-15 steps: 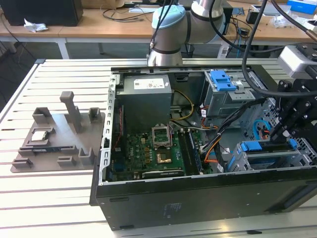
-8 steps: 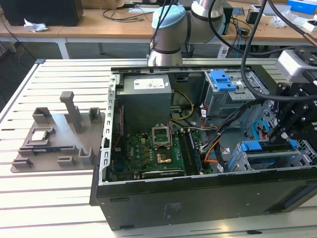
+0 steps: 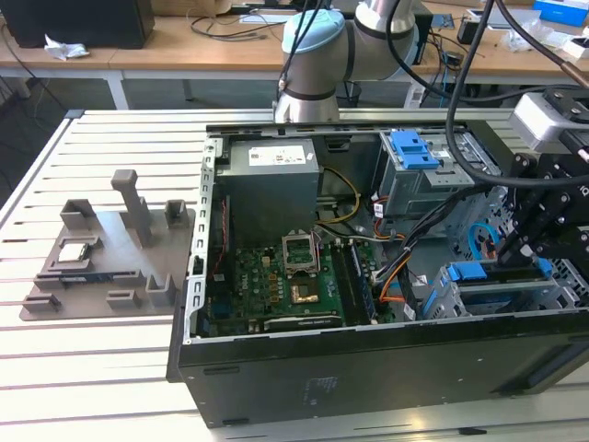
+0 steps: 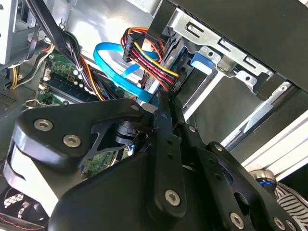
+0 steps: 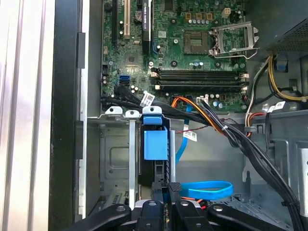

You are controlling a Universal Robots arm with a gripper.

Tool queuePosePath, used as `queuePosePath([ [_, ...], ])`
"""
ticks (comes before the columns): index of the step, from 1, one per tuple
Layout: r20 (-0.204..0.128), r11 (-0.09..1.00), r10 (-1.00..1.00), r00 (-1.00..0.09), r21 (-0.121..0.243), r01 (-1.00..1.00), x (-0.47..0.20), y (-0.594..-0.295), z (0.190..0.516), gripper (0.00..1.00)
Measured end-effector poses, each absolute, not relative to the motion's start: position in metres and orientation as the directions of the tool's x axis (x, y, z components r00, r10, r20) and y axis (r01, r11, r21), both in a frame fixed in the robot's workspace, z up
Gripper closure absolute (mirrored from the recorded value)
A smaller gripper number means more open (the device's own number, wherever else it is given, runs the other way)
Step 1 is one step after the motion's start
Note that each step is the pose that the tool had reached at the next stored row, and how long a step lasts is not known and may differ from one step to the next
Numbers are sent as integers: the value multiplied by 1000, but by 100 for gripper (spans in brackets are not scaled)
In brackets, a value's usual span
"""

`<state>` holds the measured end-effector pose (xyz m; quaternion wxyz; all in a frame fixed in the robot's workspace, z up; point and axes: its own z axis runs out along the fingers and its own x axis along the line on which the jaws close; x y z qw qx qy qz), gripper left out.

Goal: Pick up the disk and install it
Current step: 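Insert the second disk wire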

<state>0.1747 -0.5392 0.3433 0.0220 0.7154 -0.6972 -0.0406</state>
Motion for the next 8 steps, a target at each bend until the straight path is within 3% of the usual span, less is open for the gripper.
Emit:
queuePosePath([
  [8, -27, -29, -999, 26, 88, -996, 175, -540, 340, 84],
])
